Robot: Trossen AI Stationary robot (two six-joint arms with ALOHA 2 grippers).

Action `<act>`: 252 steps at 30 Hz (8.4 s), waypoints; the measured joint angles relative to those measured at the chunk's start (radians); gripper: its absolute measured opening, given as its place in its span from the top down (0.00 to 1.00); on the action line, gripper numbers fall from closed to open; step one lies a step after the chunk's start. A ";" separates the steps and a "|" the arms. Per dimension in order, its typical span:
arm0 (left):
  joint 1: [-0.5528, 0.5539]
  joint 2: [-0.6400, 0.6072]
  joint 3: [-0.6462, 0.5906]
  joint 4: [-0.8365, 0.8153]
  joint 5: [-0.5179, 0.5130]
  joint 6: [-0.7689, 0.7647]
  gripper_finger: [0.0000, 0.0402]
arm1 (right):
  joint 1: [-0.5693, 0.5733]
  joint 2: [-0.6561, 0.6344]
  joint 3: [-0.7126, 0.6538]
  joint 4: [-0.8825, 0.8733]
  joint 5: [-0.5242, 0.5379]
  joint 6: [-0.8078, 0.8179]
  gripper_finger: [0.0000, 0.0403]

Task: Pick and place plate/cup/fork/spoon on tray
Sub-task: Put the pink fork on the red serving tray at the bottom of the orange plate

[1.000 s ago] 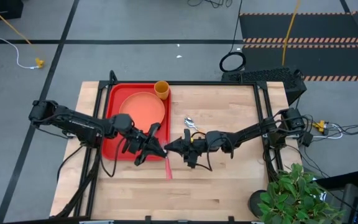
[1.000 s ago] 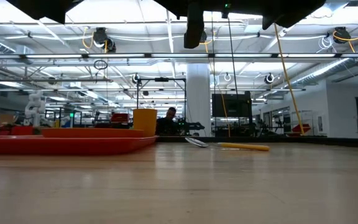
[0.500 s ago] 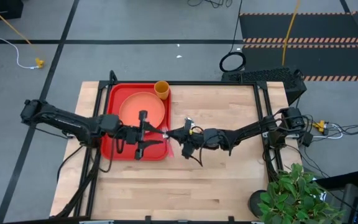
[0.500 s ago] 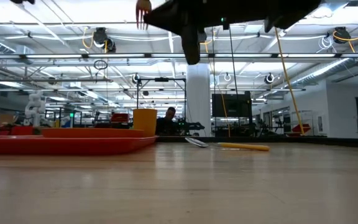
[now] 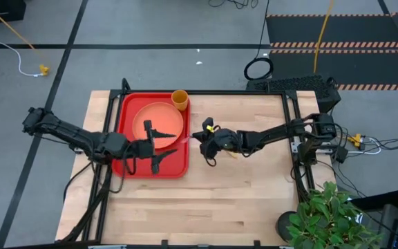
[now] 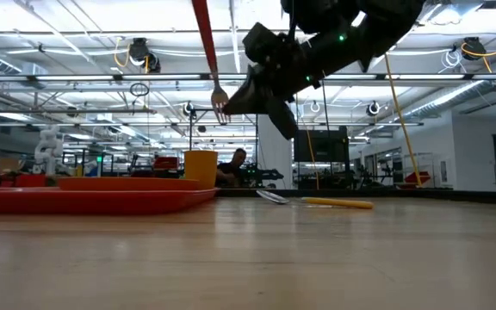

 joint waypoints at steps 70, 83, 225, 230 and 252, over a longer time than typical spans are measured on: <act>-0.312 -0.069 0.128 -0.440 0.024 0.112 0.94 | -0.019 -0.201 0.000 -0.178 -0.495 0.083 0.61; -0.274 -0.337 -0.152 -0.189 0.067 0.263 0.94 | -0.042 -0.201 0.000 -0.151 -0.603 0.106 0.61; 0.003 -0.444 -0.046 -0.674 -0.082 -0.600 0.46 | 0.022 0.459 0.468 -0.208 -0.285 -0.459 0.99; 0.003 -0.440 -0.046 -0.674 -0.082 -0.614 0.46 | 0.012 0.459 0.468 -0.227 -0.288 -0.452 0.96; 0.003 -0.440 -0.047 -0.674 -0.082 -0.575 0.46 | 0.006 0.459 0.468 -0.244 -0.395 -0.310 0.78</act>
